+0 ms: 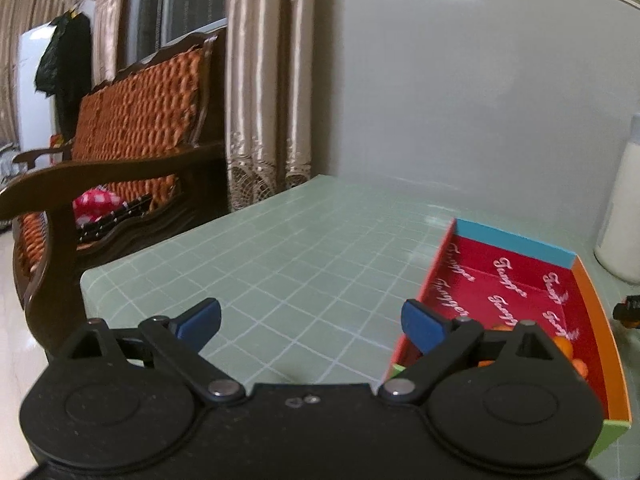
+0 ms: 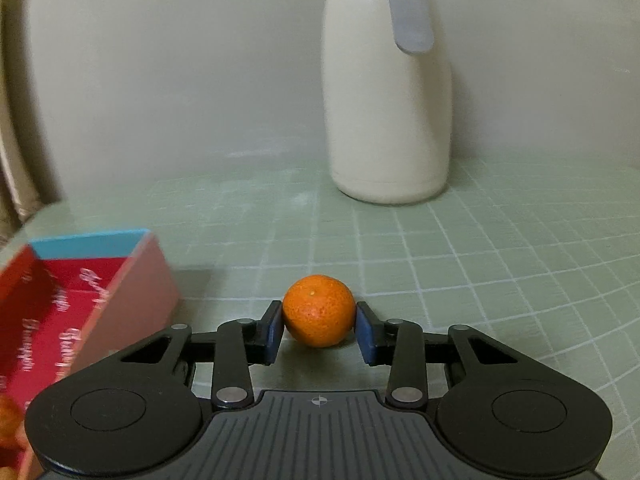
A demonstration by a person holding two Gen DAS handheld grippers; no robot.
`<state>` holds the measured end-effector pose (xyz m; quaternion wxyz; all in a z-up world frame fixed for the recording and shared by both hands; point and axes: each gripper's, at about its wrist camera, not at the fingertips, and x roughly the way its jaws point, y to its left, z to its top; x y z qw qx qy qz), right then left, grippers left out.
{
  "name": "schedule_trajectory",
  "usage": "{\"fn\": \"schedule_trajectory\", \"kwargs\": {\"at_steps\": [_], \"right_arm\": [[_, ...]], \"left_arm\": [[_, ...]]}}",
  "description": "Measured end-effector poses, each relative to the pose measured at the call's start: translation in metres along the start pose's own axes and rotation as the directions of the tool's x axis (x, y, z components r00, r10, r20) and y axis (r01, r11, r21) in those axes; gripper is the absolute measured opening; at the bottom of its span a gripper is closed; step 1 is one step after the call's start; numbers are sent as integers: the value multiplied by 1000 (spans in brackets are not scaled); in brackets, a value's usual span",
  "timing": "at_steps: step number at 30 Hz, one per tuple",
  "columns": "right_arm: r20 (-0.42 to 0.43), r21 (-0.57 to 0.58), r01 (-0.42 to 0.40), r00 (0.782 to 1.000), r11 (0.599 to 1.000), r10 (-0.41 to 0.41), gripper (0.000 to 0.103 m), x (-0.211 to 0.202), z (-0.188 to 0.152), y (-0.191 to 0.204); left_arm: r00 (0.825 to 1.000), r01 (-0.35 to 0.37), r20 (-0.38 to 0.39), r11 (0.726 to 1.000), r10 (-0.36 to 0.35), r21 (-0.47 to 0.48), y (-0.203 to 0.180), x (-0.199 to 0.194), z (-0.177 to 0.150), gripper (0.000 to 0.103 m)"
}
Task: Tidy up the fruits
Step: 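Grasp the last mandarin with the right tool, then carry the mandarin with the right tool into the box and release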
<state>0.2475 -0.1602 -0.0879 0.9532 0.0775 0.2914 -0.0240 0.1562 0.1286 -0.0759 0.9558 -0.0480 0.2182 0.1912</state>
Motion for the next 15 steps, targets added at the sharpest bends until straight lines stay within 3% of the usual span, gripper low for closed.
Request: {"fn": "schedule_trajectory", "kwargs": {"at_steps": [6,11,15], "right_arm": [[118,-55,-133,983,990,139,38,-36,3,19],[153,-142,-309,932,940,329,38,-58,1,40],[122,-254,-391,895,885,430,38,-67,-9,65]], "left_arm": [[999,-38,-41,996,34,-79,17,6,2,91],[997,-49,-68,993,42,-103,24,8,0,92],[996,-50,-79,994,42,-99,23,9,-2,92]]}}
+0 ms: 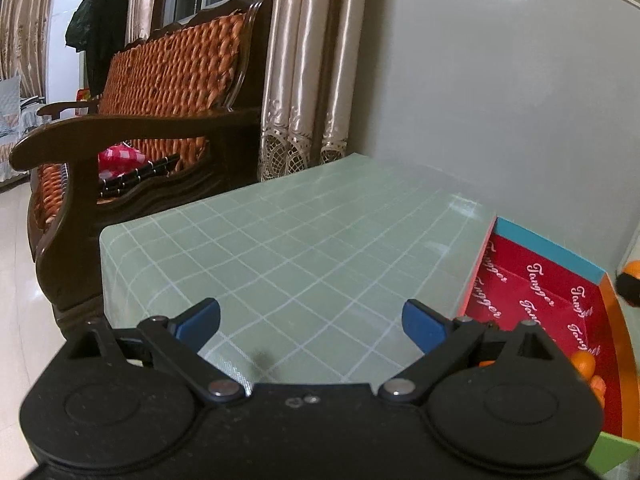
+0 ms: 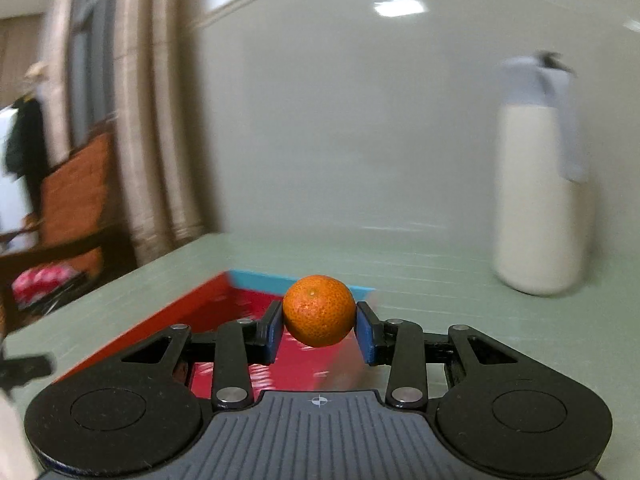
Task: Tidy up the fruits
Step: 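Carry the mandarin with the right tool into the box and release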
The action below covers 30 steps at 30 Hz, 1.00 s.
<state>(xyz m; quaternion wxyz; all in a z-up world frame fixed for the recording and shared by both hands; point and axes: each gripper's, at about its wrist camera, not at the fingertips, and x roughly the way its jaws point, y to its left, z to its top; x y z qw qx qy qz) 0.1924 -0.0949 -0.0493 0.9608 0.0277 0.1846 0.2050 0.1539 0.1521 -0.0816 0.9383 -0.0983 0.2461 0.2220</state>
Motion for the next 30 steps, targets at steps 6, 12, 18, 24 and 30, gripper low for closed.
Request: {"fn": "schedule_trajectory", "kwargs": {"at_steps": [6,12,18,24,30], "right_arm": [[-71,-87,-60,996,994,54,38,14,-8,29],[-79,-123,-30,997,992,21,84,15,-18,41],[-50,-97,6,999,995,-11,89,-4,-12,36],[-95,-42,126,987,991,-129,102,-45,-7,24],[-130,30,217,969,976,-211,103,-101,-1,17]], "left_arm": [[1000,-6,12,1000,6,19,-5,-1,-1,92],[1000,-7,22,1000,6,28,-7,-1,0,92],[998,9,63,998,-12,55,-15,-10,-1,93],[992,76,92,986,-90,146,-31,-35,-9,96],[981,145,97,965,-169,219,-40,-88,-12,97]]}}
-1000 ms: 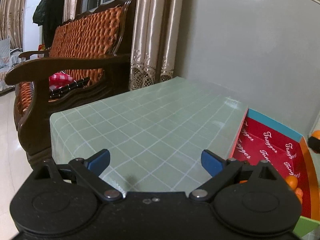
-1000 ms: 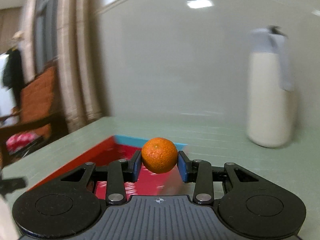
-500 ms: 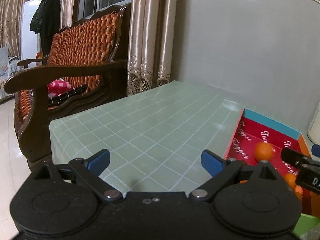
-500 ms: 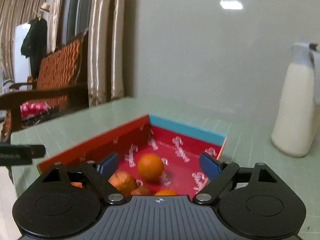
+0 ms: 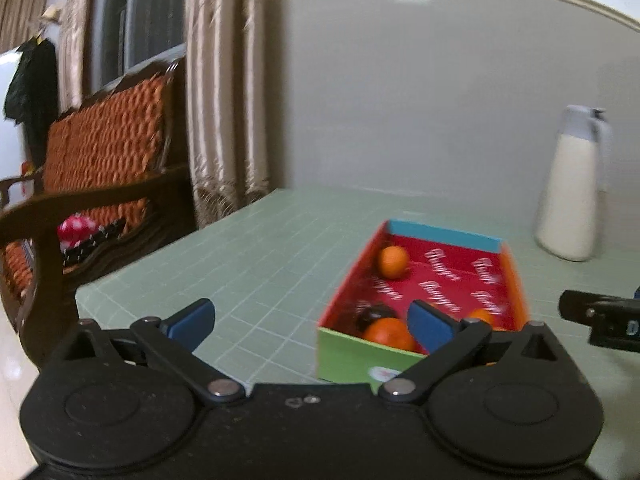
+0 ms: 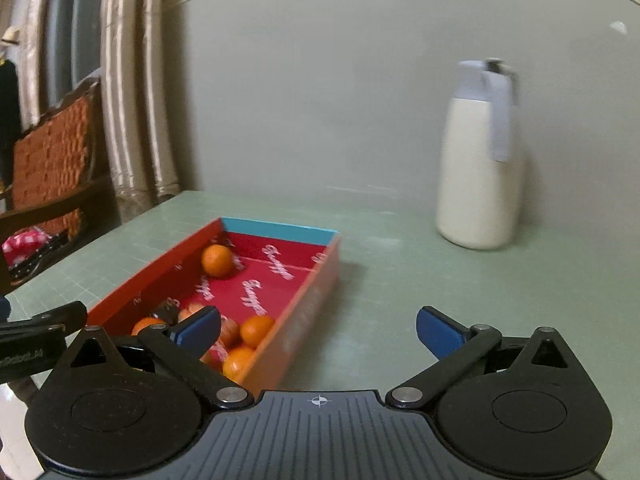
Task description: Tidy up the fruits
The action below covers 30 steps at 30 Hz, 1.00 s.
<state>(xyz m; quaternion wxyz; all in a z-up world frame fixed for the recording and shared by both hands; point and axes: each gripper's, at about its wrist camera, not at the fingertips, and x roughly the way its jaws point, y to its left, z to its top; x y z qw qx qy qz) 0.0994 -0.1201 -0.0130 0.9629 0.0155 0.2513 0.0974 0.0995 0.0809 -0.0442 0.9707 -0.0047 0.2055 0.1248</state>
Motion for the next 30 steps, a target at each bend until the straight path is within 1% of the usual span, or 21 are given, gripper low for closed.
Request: {"fn": "schedule_trajectory", "kwargs": {"at_steps": [3,7,14,18,21,24,30], "right_arm": [[22,-5,40,999,999,-40,103,-33,1,-1],[45,-2,64,997,998,-64,103,-73,6,6],[87,10,114,990,993,-115,103,-130,8,18],[85,35,118,989,992,-120,103,-147,5,20],[88,39,123,988,992,-126,103,-152,5,22],[97,36,126,987,991,-129,103,-154,7,24],[85,48,126,988,991,-130,103,-150,5,20]], "left_arm": [[999,31,21,999,-32,22,-6,-28,10,97],[997,69,33,997,-70,33,-11,-60,18,97],[995,93,43,995,-94,31,-9,-100,25,97],[994,93,51,995,-95,43,-8,-116,26,97],[994,90,56,994,-93,54,-8,-122,26,97],[994,86,59,994,-90,68,-9,-121,26,97],[996,84,34,993,-88,87,-11,-115,21,97]]}}
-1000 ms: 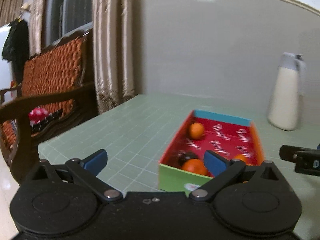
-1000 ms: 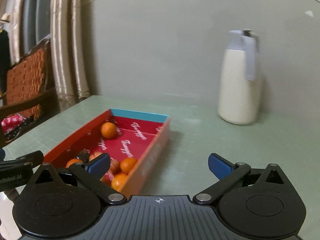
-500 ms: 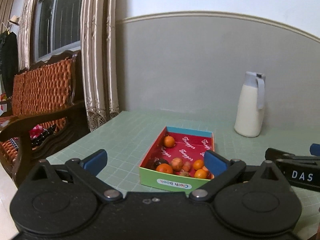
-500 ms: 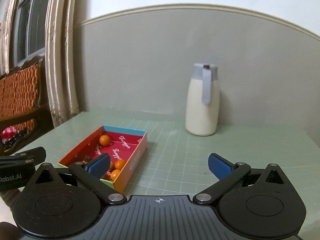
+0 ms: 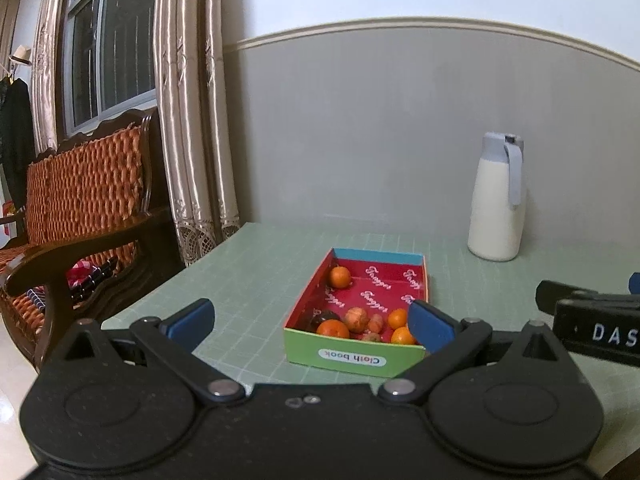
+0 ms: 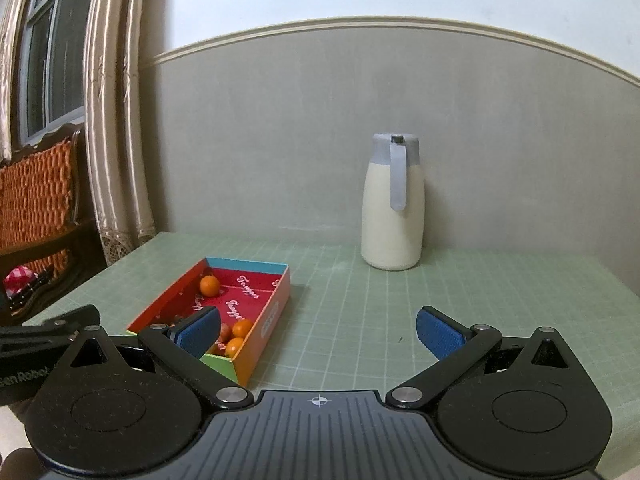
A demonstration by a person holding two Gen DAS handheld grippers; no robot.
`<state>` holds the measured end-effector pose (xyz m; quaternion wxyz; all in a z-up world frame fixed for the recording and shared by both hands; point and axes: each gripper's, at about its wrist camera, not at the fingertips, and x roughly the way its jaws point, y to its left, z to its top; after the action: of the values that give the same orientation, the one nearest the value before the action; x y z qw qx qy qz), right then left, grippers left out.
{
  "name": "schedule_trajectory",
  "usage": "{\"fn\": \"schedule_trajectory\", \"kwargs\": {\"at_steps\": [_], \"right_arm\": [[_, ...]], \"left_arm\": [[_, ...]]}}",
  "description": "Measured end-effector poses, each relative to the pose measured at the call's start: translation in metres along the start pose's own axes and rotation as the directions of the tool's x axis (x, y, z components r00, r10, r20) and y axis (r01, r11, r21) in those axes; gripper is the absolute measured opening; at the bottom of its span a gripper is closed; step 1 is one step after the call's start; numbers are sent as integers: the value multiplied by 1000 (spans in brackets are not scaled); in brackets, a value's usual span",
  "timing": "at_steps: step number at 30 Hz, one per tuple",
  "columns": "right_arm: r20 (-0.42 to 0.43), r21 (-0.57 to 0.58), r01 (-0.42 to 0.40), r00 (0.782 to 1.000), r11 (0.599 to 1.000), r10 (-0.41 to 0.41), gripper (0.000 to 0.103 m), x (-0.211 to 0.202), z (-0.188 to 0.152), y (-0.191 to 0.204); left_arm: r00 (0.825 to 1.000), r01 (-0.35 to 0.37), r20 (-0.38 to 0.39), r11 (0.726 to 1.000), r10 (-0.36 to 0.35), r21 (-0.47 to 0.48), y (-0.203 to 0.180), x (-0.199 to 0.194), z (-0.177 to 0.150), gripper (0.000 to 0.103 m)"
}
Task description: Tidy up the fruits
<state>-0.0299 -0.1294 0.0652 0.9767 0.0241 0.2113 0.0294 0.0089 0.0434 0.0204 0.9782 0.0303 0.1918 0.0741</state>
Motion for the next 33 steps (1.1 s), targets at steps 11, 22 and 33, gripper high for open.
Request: {"fn": "schedule_trajectory", "kwargs": {"at_steps": [11,22,33], "right_arm": [[-4,-1,4,1000,1000,-4,103,1,-2,-3],[-7,4,1,1000,1000,-1,103,2,-3,-6],[-6,6,2,1000,1000,-2,103,2,-3,-6]], "left_arm": [[1000,19,-18,1000,-19,2,-3,3,-4,97],[999,29,-31,1000,-29,-6,-3,5,-4,97],[999,19,-37,1000,-18,15,-7,9,-2,97]]}}
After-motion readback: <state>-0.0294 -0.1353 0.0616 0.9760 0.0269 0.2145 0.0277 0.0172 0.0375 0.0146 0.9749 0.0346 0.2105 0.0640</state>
